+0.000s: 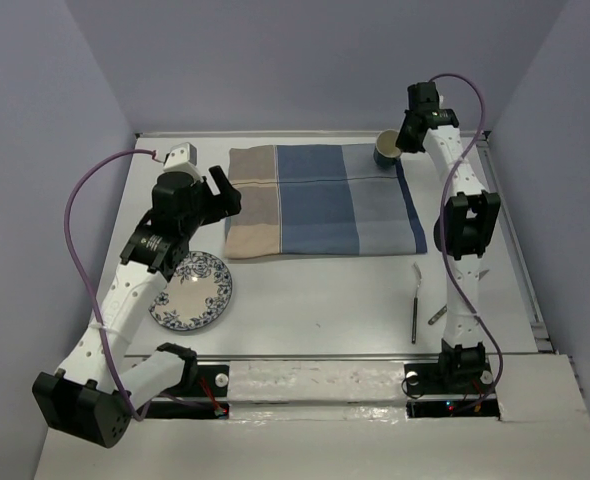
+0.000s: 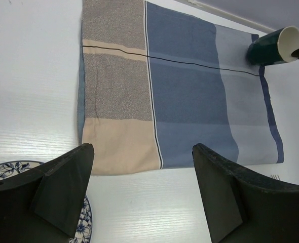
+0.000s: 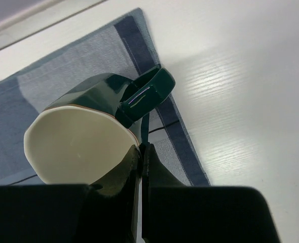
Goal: Set the dinner table for one person
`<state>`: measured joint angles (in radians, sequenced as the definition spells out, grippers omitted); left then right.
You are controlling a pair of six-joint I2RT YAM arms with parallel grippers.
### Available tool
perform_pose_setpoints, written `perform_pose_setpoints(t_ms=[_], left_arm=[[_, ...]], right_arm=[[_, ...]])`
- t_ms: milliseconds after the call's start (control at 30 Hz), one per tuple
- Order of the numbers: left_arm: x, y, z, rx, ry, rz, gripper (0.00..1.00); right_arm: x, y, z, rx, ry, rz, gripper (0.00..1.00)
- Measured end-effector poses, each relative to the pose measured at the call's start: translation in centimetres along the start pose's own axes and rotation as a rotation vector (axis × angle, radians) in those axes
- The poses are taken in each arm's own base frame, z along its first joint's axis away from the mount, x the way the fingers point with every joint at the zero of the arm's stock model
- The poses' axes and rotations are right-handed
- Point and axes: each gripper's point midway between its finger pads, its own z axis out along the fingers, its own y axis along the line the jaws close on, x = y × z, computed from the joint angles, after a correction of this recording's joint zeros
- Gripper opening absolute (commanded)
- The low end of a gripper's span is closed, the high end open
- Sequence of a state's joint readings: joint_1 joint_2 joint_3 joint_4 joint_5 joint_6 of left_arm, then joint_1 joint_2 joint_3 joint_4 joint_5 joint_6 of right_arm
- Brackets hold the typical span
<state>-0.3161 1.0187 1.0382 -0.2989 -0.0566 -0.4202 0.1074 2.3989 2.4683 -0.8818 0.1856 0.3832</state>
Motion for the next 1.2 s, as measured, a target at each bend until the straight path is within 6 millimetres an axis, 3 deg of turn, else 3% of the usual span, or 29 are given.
perform_pose_setpoints(t_ms=[167, 1033, 1167, 1200], left_arm=[[0.3, 0.0, 0.4, -0.005, 0.012, 0.003, 0.89], [0.7, 0.5, 1.0, -0.041, 0.030, -0.005, 0.89], [0.6, 0.5, 1.0, -0.042, 0.031, -0.007, 0.89], [0.5, 0.4, 1.0, -0.041, 0.030, -0.009, 0.89]], right_arm=[[1.4, -0.8, 2.0, 0.018, 0.041, 0.038, 0.00], [1.0, -0.4, 2.5, -0.006, 0.031, 0.103, 0.01], [1.2, -0.8, 3.0, 0.001, 0.039, 0.108, 0.12], [1.3, -0.8, 3.0, 0.002, 0.041, 0.111, 0.26]])
